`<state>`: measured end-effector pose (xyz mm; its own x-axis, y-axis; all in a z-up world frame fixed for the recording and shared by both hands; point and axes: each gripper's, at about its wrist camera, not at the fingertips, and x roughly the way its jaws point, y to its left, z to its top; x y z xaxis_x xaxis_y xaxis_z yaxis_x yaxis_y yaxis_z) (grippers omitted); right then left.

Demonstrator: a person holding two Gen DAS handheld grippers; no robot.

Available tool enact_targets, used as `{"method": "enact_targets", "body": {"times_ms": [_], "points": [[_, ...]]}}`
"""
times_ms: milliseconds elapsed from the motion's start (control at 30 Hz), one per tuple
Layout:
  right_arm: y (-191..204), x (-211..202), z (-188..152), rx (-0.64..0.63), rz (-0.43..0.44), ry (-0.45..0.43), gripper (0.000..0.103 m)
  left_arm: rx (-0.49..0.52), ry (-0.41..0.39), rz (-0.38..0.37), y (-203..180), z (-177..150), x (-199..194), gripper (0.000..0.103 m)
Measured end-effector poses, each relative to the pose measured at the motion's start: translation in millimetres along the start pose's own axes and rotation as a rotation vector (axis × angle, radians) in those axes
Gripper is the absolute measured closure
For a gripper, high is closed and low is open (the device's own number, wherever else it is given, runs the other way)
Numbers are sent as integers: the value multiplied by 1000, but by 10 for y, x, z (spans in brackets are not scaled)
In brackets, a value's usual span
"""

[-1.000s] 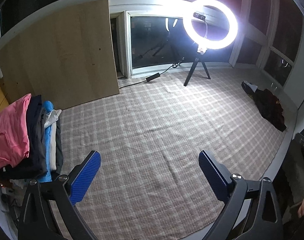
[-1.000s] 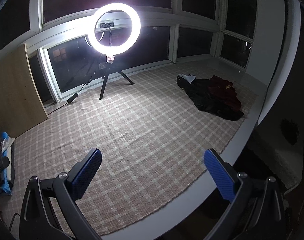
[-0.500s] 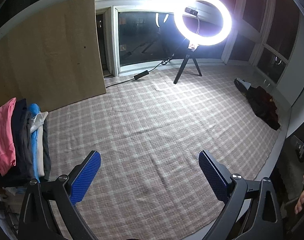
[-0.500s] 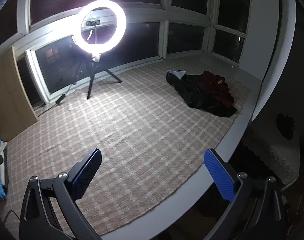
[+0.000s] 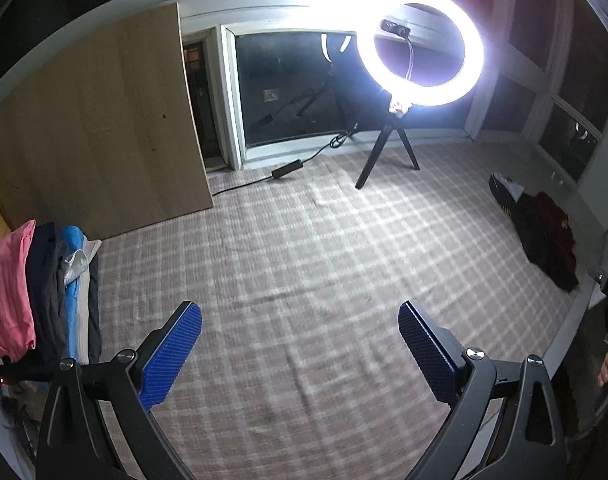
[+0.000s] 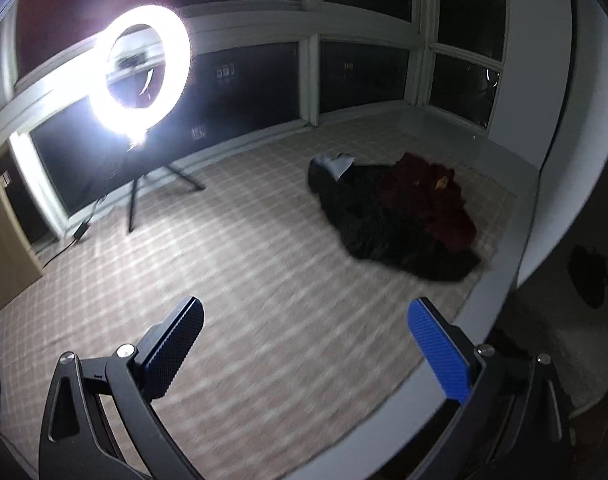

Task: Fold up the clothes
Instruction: 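Move both tools across the rug toward the black clothing pile, then grasp the black garment by its grey-lined hood with the right gripper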

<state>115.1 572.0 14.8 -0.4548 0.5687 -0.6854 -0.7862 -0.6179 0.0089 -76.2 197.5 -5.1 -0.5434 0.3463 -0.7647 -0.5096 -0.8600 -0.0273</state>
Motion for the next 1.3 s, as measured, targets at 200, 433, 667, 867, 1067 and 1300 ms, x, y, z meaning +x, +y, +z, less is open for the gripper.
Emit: {"method": "enact_targets", "body": {"times_ms": [200,433,667,867,1067,1300], "points": [[-768,728,466,45,78,30,0,-45,-10,62,-347,230,69,4],[-924,1680,917,-81,87,94,1,-63,41,101,-742,320,302,4],[-638,2815,1497,-190,102,163,1,-82,93,139,-949,429,529,4],[-428,3790,1802,-280,-9,254,1,-109,125,182,-956,548,725,4],[-274,4552,1778,-369,-57,432,1,-146,170,201,-868,559,898,4],[-514,4547,1831,-281,124,473,60,-141,199,199,-864,573,1028,4]]}}
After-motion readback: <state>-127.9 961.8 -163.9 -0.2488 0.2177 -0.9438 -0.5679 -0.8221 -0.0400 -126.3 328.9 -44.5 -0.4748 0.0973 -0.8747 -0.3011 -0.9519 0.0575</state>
